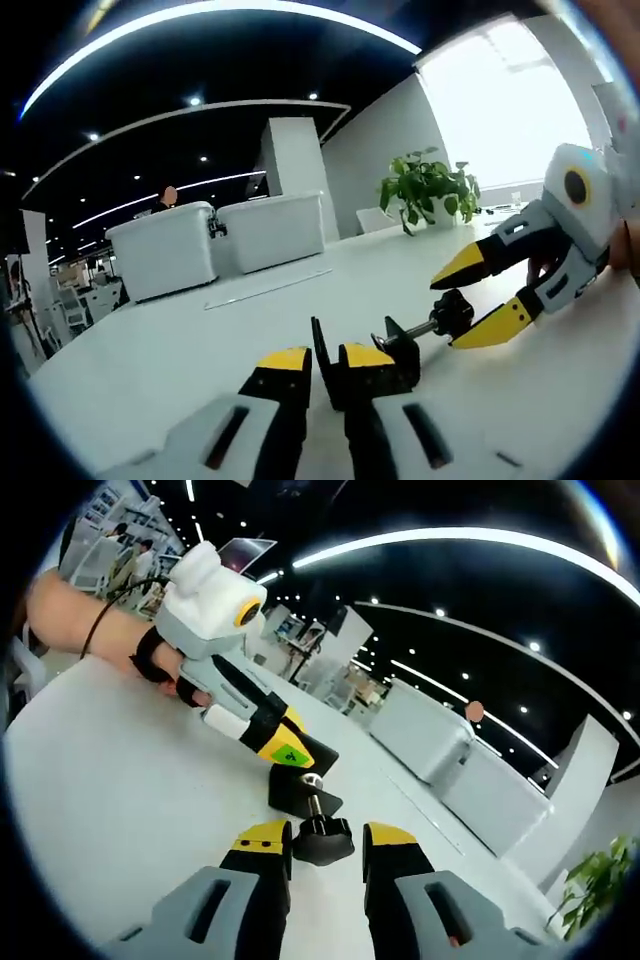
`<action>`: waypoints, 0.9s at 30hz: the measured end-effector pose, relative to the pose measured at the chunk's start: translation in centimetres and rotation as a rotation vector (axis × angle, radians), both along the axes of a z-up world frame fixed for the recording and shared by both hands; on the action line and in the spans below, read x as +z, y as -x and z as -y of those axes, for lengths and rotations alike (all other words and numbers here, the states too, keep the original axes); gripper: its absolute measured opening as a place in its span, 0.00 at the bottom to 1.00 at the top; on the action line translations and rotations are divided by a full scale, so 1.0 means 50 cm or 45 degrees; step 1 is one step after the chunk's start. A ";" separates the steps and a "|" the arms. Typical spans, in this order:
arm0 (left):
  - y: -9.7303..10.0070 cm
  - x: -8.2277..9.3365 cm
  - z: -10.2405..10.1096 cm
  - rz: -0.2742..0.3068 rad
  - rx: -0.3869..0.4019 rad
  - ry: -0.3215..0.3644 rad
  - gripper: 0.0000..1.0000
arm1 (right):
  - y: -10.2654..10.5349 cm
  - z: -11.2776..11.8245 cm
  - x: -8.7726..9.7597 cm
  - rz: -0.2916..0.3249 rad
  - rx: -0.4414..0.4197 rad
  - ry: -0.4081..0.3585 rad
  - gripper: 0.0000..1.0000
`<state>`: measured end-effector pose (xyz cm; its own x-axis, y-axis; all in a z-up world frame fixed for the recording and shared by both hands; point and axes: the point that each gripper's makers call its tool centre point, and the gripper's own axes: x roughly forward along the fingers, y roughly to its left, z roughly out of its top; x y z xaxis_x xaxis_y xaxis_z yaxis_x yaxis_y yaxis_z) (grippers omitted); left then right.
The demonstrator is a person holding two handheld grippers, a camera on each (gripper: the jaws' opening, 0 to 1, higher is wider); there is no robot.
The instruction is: Clamp the fixed fixture on the desktop, loosen the retaining clip, secure it to the edge of the desk, and tighten the retaining clip.
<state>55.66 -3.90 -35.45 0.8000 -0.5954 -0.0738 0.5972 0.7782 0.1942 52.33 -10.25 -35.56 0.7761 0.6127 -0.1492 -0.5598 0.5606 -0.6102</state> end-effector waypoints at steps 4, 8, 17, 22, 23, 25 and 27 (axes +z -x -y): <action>-0.001 0.007 0.003 0.013 -0.009 0.014 0.16 | 0.000 0.001 0.007 0.013 -0.001 -0.009 0.27; -0.004 0.025 -0.005 0.017 0.001 0.091 0.21 | -0.002 0.005 0.012 0.019 -0.010 -0.021 0.27; -0.016 0.032 -0.015 0.032 0.031 0.112 0.21 | 0.006 -0.003 0.012 0.007 -0.018 -0.017 0.27; -0.022 0.043 -0.026 0.052 0.061 0.135 0.21 | -0.005 0.003 0.007 -0.005 -0.061 0.018 0.27; -0.022 0.046 -0.030 0.049 0.065 0.148 0.21 | -0.006 0.005 0.007 -0.009 -0.066 0.018 0.28; -0.022 0.051 -0.032 0.054 0.067 0.170 0.21 | -0.005 0.006 0.008 -0.016 -0.077 0.008 0.28; -0.024 0.054 -0.033 0.053 0.072 0.186 0.21 | -0.001 0.004 0.010 -0.009 -0.083 0.019 0.27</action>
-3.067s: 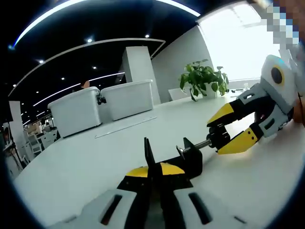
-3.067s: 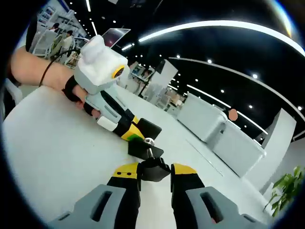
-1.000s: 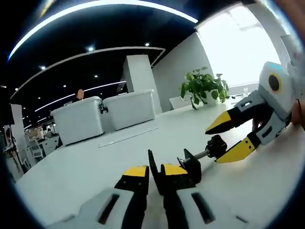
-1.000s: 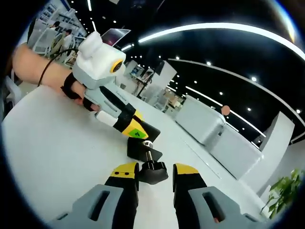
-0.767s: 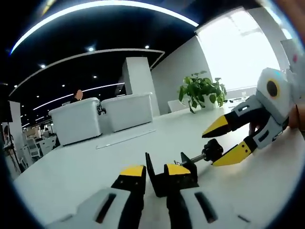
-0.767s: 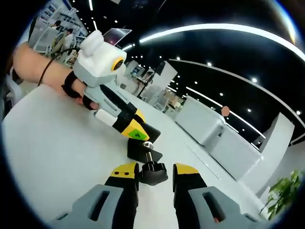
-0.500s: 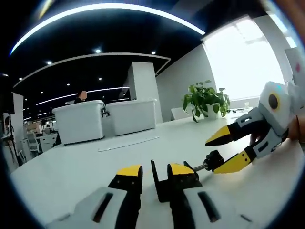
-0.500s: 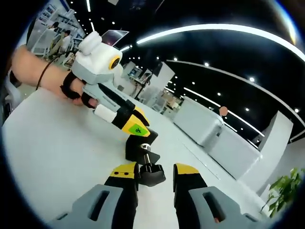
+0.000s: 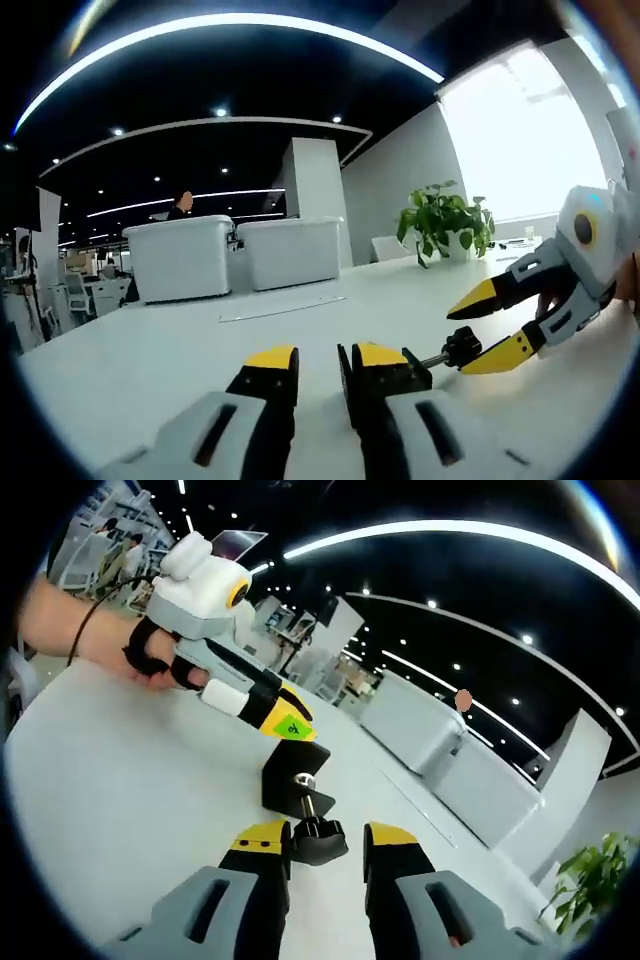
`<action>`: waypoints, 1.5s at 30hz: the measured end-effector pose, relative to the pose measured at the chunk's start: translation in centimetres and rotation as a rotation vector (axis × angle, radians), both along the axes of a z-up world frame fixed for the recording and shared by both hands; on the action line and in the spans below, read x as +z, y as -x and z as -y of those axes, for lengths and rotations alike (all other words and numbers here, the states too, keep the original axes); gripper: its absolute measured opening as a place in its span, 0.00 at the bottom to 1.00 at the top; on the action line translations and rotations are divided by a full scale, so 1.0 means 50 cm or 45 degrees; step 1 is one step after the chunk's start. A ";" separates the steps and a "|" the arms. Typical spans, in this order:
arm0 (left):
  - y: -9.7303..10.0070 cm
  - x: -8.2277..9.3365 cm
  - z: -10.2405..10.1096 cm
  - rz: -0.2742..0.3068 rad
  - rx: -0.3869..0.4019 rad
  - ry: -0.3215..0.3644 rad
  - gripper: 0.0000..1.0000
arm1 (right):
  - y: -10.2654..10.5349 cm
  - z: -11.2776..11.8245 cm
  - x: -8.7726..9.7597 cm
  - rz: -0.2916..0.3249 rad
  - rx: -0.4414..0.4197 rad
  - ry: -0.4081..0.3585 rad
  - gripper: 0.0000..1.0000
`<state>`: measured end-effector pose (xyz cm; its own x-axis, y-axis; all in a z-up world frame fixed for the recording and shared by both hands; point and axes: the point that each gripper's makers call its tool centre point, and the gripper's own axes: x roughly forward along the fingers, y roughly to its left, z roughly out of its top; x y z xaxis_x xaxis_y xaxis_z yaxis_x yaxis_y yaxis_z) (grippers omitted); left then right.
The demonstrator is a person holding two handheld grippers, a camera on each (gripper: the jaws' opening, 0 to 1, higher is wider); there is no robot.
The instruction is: Clamp the fixed fixture on the desktop, loosen the retaining clip, secure it to the edge of the desk, and tighten the retaining clip.
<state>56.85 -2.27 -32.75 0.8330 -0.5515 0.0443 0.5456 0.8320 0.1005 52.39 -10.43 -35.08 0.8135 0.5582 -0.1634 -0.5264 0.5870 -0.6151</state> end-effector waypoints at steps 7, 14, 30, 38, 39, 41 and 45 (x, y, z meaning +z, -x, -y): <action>0.004 0.001 -0.003 0.000 0.003 0.006 0.21 | 0.009 -0.011 0.005 0.013 0.007 0.072 0.27; 0.011 0.006 -0.002 0.014 -0.012 0.013 0.21 | 0.007 -0.020 0.012 0.004 -0.014 0.090 0.26; 0.017 0.011 -0.007 0.028 -0.017 0.010 0.24 | 0.005 -0.040 0.030 0.004 -0.039 0.206 0.22; 0.016 0.021 -0.017 0.024 -0.011 0.068 0.23 | -0.001 -0.053 0.024 -0.033 -0.045 0.228 0.22; 0.016 0.021 -0.017 0.024 -0.008 0.066 0.23 | -0.002 -0.055 0.022 -0.039 -0.043 0.232 0.22; 0.016 0.024 -0.021 0.026 -0.004 0.077 0.23 | -0.004 -0.057 0.017 -0.051 -0.045 0.248 0.22; 0.016 0.029 -0.028 0.025 0.002 0.105 0.23 | -0.011 -0.057 -0.006 -0.087 -0.046 0.327 0.22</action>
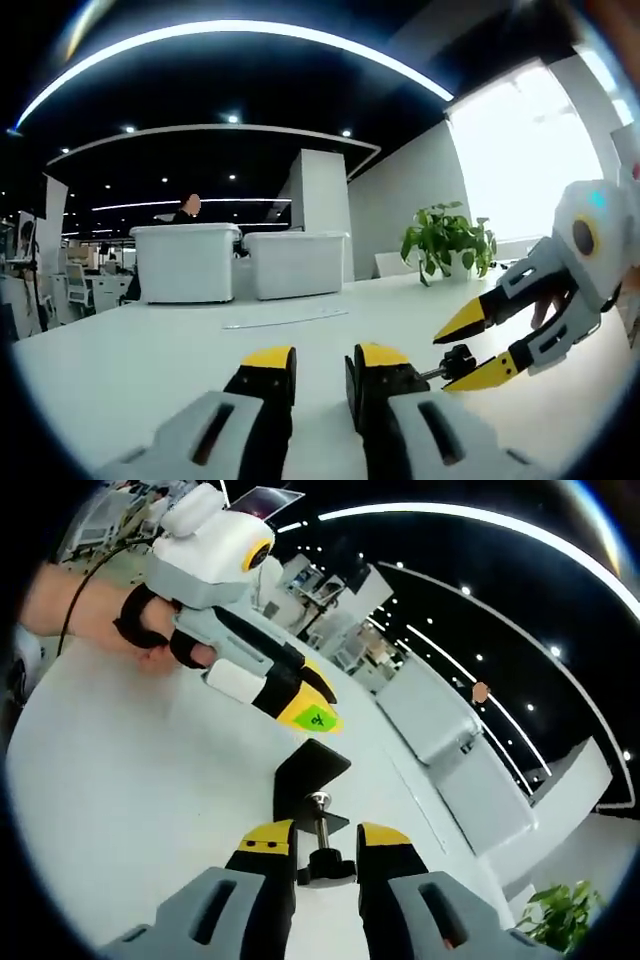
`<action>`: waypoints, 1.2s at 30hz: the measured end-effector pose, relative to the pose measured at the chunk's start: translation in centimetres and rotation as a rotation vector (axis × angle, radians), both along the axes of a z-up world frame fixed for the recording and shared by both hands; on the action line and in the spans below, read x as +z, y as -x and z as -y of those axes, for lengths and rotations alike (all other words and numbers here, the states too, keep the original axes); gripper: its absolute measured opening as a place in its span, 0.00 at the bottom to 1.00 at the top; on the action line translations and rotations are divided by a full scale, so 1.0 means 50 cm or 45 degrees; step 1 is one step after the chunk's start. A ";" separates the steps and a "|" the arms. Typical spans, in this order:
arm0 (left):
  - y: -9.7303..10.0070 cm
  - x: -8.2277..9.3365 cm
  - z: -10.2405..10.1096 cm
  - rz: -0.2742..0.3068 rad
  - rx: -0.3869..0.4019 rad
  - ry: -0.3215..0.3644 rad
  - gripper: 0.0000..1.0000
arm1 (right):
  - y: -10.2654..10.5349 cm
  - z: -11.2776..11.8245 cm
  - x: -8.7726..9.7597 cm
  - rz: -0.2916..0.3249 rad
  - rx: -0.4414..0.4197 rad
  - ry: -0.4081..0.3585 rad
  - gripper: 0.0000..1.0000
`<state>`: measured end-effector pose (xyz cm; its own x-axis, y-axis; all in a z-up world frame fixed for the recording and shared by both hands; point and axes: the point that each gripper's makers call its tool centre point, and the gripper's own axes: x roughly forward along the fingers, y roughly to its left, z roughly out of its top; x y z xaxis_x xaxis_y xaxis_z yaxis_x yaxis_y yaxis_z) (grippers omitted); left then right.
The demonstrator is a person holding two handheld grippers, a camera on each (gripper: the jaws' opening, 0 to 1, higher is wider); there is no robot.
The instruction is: Clamp the fixed fixture on the desktop, loosen the retaining clip, secure it to the edge of the desk, and tighten the retaining clip.
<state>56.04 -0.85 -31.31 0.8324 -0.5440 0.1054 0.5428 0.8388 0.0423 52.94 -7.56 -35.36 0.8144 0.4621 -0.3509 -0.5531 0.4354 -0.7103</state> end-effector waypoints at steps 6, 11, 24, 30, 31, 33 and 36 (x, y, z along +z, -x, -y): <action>0.003 0.001 0.002 0.000 -0.004 0.007 0.23 | -0.009 0.003 -0.009 -0.020 -0.022 0.041 0.22; 0.005 0.001 -0.003 -0.009 0.002 0.022 0.23 | -0.015 0.001 -0.014 -0.034 -0.030 0.090 0.22; 0.012 0.000 -0.003 -0.009 -0.003 0.036 0.23 | -0.022 -0.010 -0.032 -0.077 -0.019 0.182 0.22; 0.015 -0.001 -0.004 -0.011 -0.001 0.035 0.23 | -0.025 -0.014 -0.041 -0.110 -0.026 0.225 0.22; 0.015 -0.001 -0.004 -0.011 -0.001 0.037 0.23 | -0.026 -0.013 -0.042 -0.112 -0.032 0.233 0.21; 0.015 0.000 -0.006 -0.011 -0.001 0.043 0.23 | -0.028 -0.013 -0.043 -0.123 -0.050 0.242 0.20; 0.014 0.002 -0.010 -0.021 -0.002 0.070 0.23 | -0.029 -0.011 -0.044 -0.131 -0.065 0.259 0.19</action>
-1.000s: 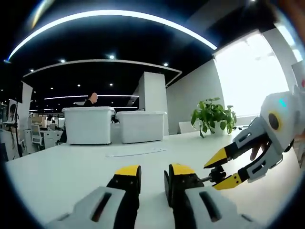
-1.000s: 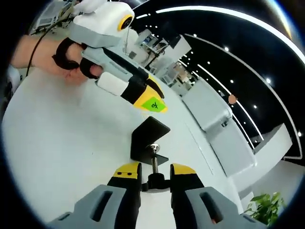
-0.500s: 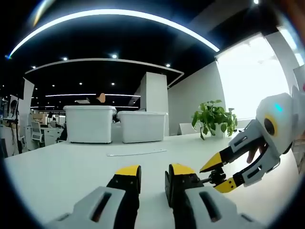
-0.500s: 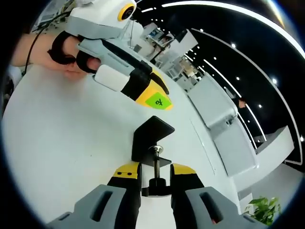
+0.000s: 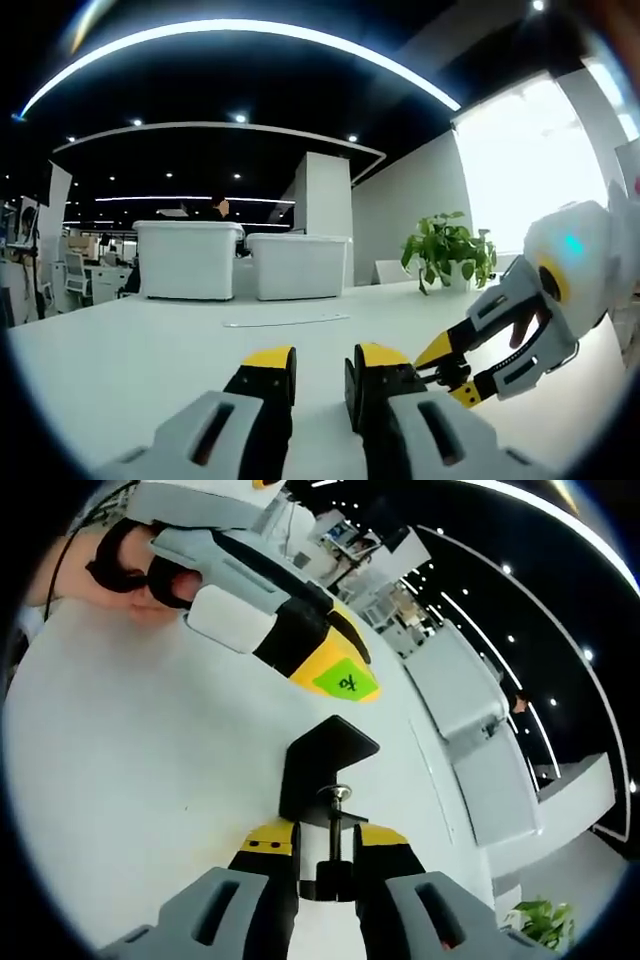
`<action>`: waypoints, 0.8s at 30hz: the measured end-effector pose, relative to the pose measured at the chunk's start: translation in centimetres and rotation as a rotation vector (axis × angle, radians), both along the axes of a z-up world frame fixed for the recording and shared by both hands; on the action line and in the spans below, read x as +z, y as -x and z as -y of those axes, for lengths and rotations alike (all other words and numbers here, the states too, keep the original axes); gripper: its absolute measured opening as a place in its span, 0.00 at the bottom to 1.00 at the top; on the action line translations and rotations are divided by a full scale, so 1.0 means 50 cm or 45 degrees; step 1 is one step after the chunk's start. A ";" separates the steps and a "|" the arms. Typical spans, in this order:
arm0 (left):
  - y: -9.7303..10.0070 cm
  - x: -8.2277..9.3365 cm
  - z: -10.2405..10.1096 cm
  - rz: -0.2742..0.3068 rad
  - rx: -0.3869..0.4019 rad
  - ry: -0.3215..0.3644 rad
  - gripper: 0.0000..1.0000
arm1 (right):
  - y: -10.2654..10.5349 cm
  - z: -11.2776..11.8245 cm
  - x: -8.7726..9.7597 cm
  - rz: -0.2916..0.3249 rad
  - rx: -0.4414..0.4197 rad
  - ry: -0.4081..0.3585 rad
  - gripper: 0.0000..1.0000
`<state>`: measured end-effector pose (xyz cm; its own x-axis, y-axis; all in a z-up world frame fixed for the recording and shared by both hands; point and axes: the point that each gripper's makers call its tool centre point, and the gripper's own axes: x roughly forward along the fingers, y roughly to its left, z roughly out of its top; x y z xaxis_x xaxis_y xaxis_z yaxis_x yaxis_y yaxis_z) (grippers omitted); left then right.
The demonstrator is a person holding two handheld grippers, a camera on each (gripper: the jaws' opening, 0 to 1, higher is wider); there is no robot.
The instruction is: Clamp the fixed fixture on the desktop, loosen the retaining clip, secure it to the edge of the desk, and tighten the retaining clip.
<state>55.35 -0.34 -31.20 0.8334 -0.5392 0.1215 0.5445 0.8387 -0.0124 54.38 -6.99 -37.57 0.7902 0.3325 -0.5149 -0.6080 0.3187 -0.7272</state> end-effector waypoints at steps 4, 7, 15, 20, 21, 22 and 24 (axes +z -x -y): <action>0.000 0.002 -0.003 -0.001 0.004 0.014 0.23 | -0.004 0.001 -0.002 0.000 -0.013 0.025 0.17; 0.000 0.003 -0.003 -0.002 0.002 0.016 0.23 | -0.012 0.003 0.003 0.015 -0.033 0.043 0.12; -0.010 0.010 -0.025 -0.028 0.025 0.107 0.23 | -0.015 0.001 -0.005 0.019 -0.031 0.178 0.12; -0.012 0.012 -0.027 -0.031 0.028 0.126 0.23 | -0.020 -0.001 -0.008 0.037 -0.032 0.239 0.11; -0.011 0.012 -0.027 -0.031 0.027 0.125 0.23 | -0.022 -0.001 -0.008 0.041 -0.032 0.252 0.11; -0.011 0.012 -0.026 -0.031 0.026 0.125 0.23 | -0.025 -0.002 -0.007 0.044 -0.040 0.256 0.10; -0.011 0.012 -0.026 -0.032 0.024 0.127 0.23 | -0.029 -0.001 -0.006 0.045 -0.067 0.252 0.09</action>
